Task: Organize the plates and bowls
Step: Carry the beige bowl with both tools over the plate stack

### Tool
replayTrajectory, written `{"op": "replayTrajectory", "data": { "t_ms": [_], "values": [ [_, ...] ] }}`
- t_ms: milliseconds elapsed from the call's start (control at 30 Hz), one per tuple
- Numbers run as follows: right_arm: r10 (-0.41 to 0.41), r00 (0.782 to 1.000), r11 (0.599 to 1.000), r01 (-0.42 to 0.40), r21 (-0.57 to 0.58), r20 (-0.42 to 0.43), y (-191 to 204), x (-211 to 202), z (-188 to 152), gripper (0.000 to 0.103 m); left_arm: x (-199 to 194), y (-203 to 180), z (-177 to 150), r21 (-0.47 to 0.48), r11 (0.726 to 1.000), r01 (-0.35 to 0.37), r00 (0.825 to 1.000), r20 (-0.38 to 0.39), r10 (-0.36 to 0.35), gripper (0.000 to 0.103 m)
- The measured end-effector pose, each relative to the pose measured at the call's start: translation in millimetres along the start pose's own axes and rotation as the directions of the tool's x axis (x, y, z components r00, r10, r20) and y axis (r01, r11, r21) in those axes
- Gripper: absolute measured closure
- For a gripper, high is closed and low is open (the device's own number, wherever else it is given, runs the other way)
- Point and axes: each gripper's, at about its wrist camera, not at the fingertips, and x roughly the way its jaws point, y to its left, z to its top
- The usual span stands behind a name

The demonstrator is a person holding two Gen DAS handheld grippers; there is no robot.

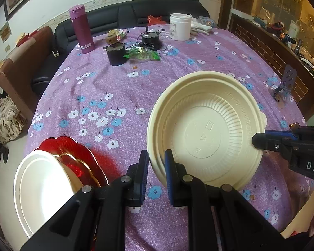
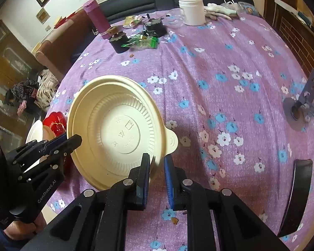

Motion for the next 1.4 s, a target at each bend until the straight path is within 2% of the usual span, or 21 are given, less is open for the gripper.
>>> {"op": "replayTrajectory", "data": {
  "t_ms": [500, 867, 1400],
  "values": [
    [-0.011, 1.000, 0.999, 0.012, -0.045, 0.012, 9.2, 0.5, 8.9, 0.088, -6.5, 7.6, 1.4, -0.020, 1.000, -0.016, 1.000, 0.020, 0.016, 0.087],
    [-0.031, 0.997, 0.986, 0.041, -0.159, 0.067, 39.9, -10.5, 16.7, 0.088, -25.2, 26.6, -3.3, -0.072, 0.997, -0.040, 0.998, 0.052, 0.043, 0.087],
    [-0.006, 0.993, 0.961, 0.038, -0.274, 0.116, 86.6, -25.0, 19.8, 0.087, -56.5, 55.6, -18.7, -0.146, 0.986, -0.080, 0.991, 0.096, 0.094, 0.086]
  ]
}}
